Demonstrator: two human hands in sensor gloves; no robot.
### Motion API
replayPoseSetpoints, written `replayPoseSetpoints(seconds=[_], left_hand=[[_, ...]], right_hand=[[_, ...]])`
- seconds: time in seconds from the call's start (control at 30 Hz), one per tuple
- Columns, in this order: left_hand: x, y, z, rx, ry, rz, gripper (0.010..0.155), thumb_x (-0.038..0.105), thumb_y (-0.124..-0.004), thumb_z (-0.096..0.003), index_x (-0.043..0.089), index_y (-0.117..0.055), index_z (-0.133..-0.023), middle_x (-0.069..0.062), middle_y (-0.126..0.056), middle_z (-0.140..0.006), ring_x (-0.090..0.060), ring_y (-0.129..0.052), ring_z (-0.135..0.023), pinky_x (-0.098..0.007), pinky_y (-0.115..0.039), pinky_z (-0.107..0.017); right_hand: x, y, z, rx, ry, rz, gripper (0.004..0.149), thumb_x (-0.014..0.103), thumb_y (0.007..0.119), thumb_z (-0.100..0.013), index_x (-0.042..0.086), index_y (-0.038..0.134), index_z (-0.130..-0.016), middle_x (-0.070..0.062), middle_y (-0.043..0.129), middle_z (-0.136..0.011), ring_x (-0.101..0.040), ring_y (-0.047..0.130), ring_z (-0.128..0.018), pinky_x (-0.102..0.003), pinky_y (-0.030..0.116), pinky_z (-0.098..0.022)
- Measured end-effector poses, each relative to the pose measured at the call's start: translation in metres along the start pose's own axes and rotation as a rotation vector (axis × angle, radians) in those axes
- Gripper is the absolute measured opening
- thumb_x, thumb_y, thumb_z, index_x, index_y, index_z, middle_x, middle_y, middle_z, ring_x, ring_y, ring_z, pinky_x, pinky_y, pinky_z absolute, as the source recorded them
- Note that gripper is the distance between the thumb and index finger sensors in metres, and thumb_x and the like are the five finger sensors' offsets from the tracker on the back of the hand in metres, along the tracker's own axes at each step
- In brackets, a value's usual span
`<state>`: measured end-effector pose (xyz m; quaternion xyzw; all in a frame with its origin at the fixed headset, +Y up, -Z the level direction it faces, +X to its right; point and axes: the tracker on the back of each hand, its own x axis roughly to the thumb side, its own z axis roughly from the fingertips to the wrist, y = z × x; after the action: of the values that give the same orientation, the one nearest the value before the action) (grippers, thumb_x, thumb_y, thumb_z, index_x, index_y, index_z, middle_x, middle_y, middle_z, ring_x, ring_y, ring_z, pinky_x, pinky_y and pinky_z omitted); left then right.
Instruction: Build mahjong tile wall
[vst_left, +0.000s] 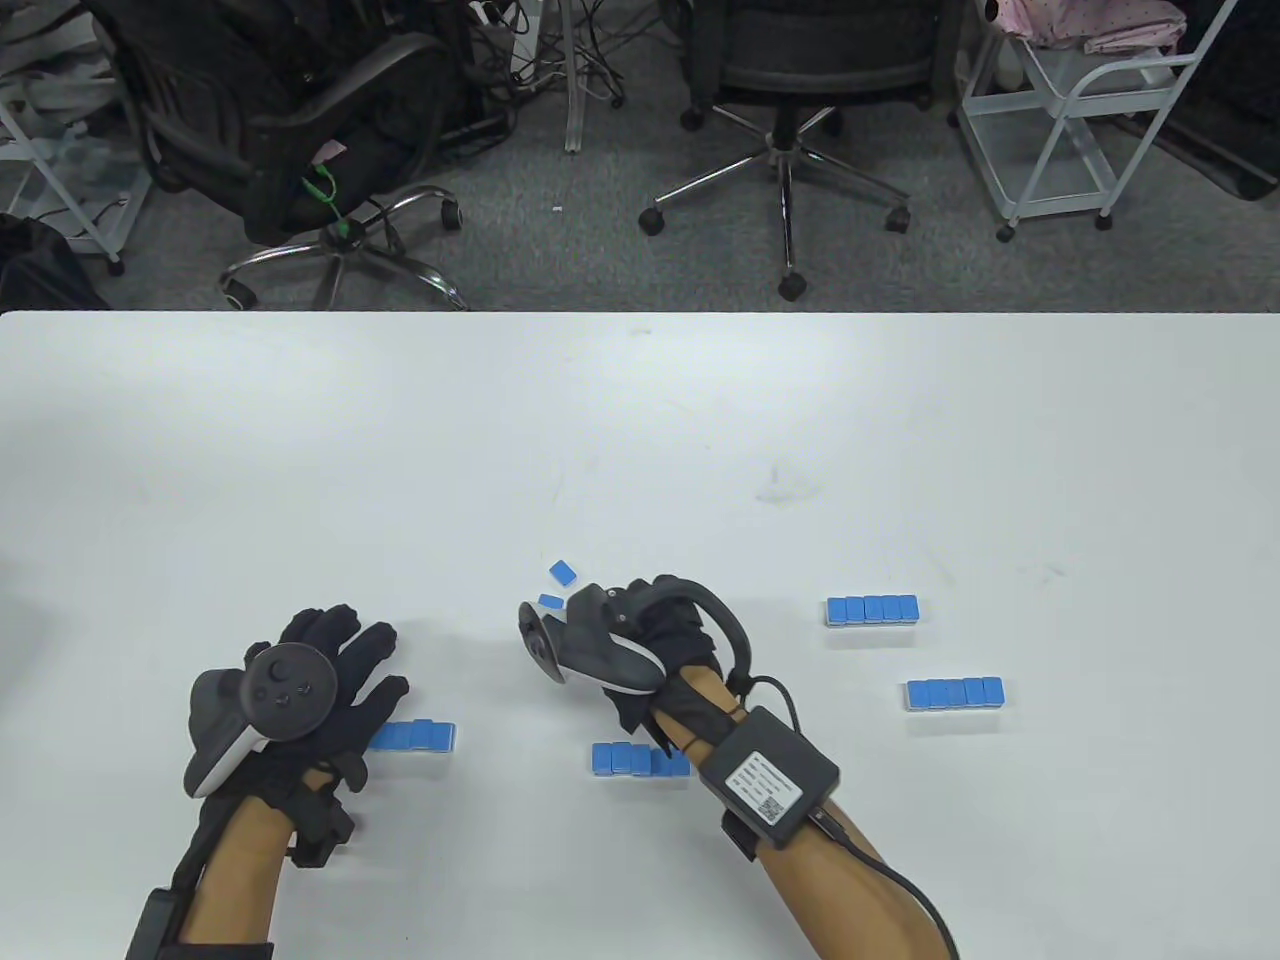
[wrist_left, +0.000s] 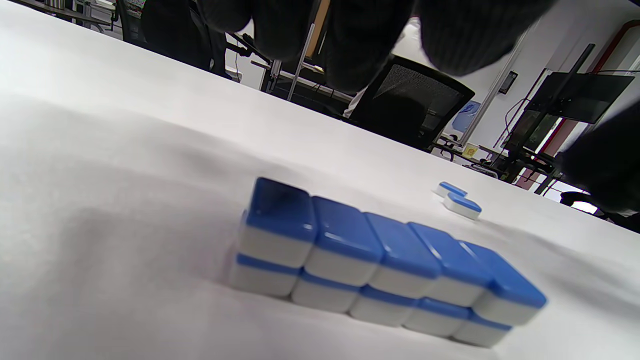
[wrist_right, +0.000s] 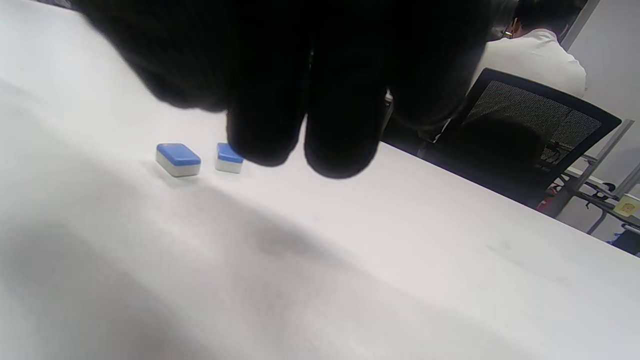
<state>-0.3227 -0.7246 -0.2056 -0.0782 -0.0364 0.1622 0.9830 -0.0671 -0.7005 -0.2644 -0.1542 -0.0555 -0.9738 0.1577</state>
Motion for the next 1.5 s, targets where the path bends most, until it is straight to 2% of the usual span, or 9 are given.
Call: replayPoseSetpoints(seconds=[0.13, 0.2, 0.43, 0.67, 0.87, 1.0, 1.1, 1.3, 1.5], left_hand=[[0.000, 0.001, -0.001, 0.003, -0.002, 0.001, 0.064, 0.058, -0.067, -0.0495, 0.034, -0.061, -0.108, -0.004, -0.040, -0.120, -0.036, -0.031, -0.113, -0.071, -0.024, -0.075], [0.000, 0.001, -0.001, 0.004, -0.003, 0.004, 0.064, 0.058, -0.067, -0.0495, 0.034, -0.061, -0.108, -0.004, -0.040, -0.120, -0.036, -0.031, -0.113, -0.071, -0.024, -0.075], [0.000, 0.002, -0.003, 0.005, -0.007, 0.003, 0.064, 0.058, -0.067, -0.0495, 0.034, -0.061, -0.108, -0.004, -0.040, -0.120, -0.036, -0.031, -0.113, -0.071, -0.024, -0.075], [0.001, 0.002, -0.004, 0.009, -0.012, 0.001, 0.064, 0.058, -0.067, -0.0495, 0.034, -0.061, -0.108, -0.004, -0.040, -0.120, -0.036, -0.031, -0.113, -0.071, -0.024, -0.075], [0.000, 0.002, -0.002, 0.012, -0.009, 0.000, 0.064, 0.058, -0.067, -0.0495, 0.034, -0.061, -0.108, -0.004, -0.040, -0.120, -0.036, -0.031, -0.113, -0.071, -0.024, -0.075], [0.000, 0.001, -0.004, 0.005, -0.005, -0.004, 0.064, 0.058, -0.067, -0.0495, 0.034, -0.061, -0.108, -0.004, -0.040, -0.120, -0.036, -0.031, -0.113, -0.071, -0.025, -0.075], [0.000, 0.001, -0.004, 0.005, -0.004, -0.002, 0.064, 0.058, -0.067, -0.0496, 0.034, -0.061, -0.108, -0.004, -0.040, -0.120, -0.036, -0.031, -0.113, -0.071, -0.024, -0.075], [0.000, 0.000, -0.003, -0.002, -0.001, -0.008, 0.064, 0.058, -0.067, -0.0496, 0.034, -0.061, -0.108, -0.004, -0.040, -0.120, -0.036, -0.031, -0.113, -0.071, -0.024, -0.075], [0.000, -0.001, -0.001, -0.005, 0.002, -0.011, 0.064, 0.058, -0.067, -0.0495, 0.034, -0.061, -0.108, -0.004, -0.040, -0.121, -0.036, -0.031, -0.113, -0.072, -0.024, -0.075]], right_hand=[[0.029, 0.014, -0.026, 0.222, 0.011, 0.074, 0.072, 0.041, 0.080, -0.039, 0.051, 0.035, -0.094, 0.011, 0.064, -0.106, -0.023, 0.079, -0.093, -0.053, 0.064, -0.074], [0.040, 0.020, -0.035, 0.205, 0.036, 0.129, 0.073, 0.040, 0.081, -0.039, 0.053, 0.033, -0.094, 0.012, 0.064, -0.106, -0.022, 0.079, -0.092, -0.052, 0.064, -0.074], [0.046, 0.024, -0.040, 0.085, 0.075, 0.136, 0.055, 0.038, 0.086, -0.037, 0.042, 0.065, -0.088, 0.010, 0.081, -0.090, -0.016, 0.093, -0.076, -0.046, 0.074, -0.066], [0.033, 0.028, -0.025, 0.035, -0.011, 0.119, 0.053, 0.041, 0.089, -0.032, 0.028, 0.077, -0.083, 0.002, 0.096, -0.074, -0.018, 0.103, -0.060, -0.046, 0.081, -0.058], [-0.013, 0.016, -0.014, 0.028, -0.037, -0.144, 0.057, 0.045, 0.089, -0.030, 0.018, 0.082, -0.080, -0.004, 0.100, -0.066, -0.022, 0.107, -0.051, -0.049, 0.085, -0.050], [-0.061, 0.008, 0.011, 0.041, -0.052, -0.277, 0.058, 0.046, 0.088, -0.031, 0.014, 0.083, -0.079, -0.007, 0.101, -0.064, -0.025, 0.106, -0.048, -0.051, 0.085, -0.047], [-0.074, 0.009, 0.039, 0.039, -0.095, -0.275, 0.059, 0.047, 0.088, -0.031, 0.013, 0.084, -0.079, -0.008, 0.101, -0.063, -0.025, 0.107, -0.047, -0.051, 0.085, -0.045], [-0.048, 0.034, 0.099, 0.048, -0.209, -0.174, 0.060, 0.049, 0.088, -0.030, 0.013, 0.085, -0.078, -0.007, 0.102, -0.062, -0.025, 0.107, -0.046, -0.050, 0.085, -0.045], [-0.026, 0.050, 0.105, 0.016, -0.207, -0.035, 0.060, 0.049, 0.087, -0.030, 0.014, 0.084, -0.079, -0.006, 0.101, -0.062, -0.025, 0.106, -0.045, -0.051, 0.085, -0.045]])
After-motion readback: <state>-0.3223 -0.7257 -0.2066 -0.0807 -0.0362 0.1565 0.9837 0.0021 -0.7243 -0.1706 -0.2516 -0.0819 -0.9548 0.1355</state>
